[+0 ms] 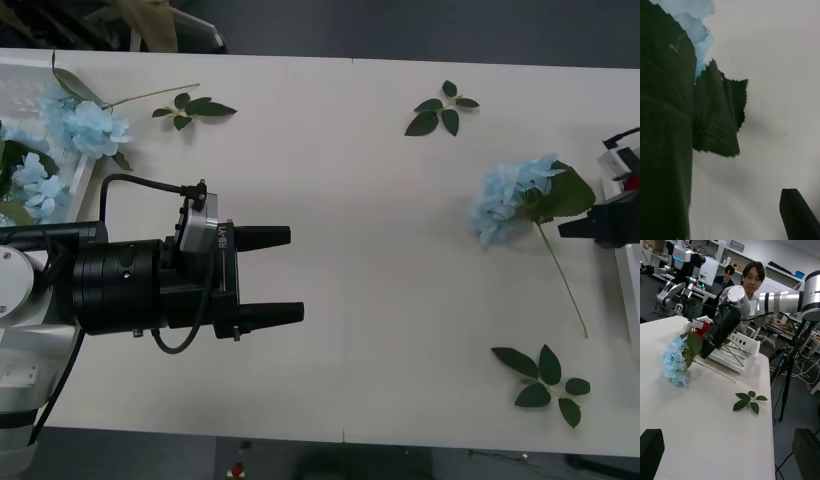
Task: Put the red flowers into the right box and the blue flowers into the left box
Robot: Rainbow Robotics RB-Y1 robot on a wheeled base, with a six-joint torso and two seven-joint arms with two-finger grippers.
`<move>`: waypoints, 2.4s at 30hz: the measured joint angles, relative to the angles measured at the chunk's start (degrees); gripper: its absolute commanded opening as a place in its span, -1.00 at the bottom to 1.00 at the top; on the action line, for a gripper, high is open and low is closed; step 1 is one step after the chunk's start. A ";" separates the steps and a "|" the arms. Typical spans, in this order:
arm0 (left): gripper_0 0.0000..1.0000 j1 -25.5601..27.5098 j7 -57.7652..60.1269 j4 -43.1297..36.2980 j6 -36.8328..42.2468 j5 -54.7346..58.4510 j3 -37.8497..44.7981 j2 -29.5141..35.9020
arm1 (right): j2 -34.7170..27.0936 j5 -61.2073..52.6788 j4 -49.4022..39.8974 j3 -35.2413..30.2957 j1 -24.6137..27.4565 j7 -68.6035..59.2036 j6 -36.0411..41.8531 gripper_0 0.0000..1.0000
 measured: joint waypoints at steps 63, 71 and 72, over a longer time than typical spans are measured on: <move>1.00 0.00 0.00 0.00 0.00 0.00 0.00 0.03 | 6.05 -5.88 4.00 9.79 -0.23 14.94 -0.73 -1.00; 1.00 0.00 0.00 0.00 0.00 0.00 0.00 0.03 | 6.34 -4.97 3.98 9.80 -0.24 14.94 -2.01 -0.96; 1.00 0.00 0.00 0.00 0.00 0.00 0.00 0.03 | 6.34 -5.11 3.98 9.80 -0.24 14.94 -2.01 -0.66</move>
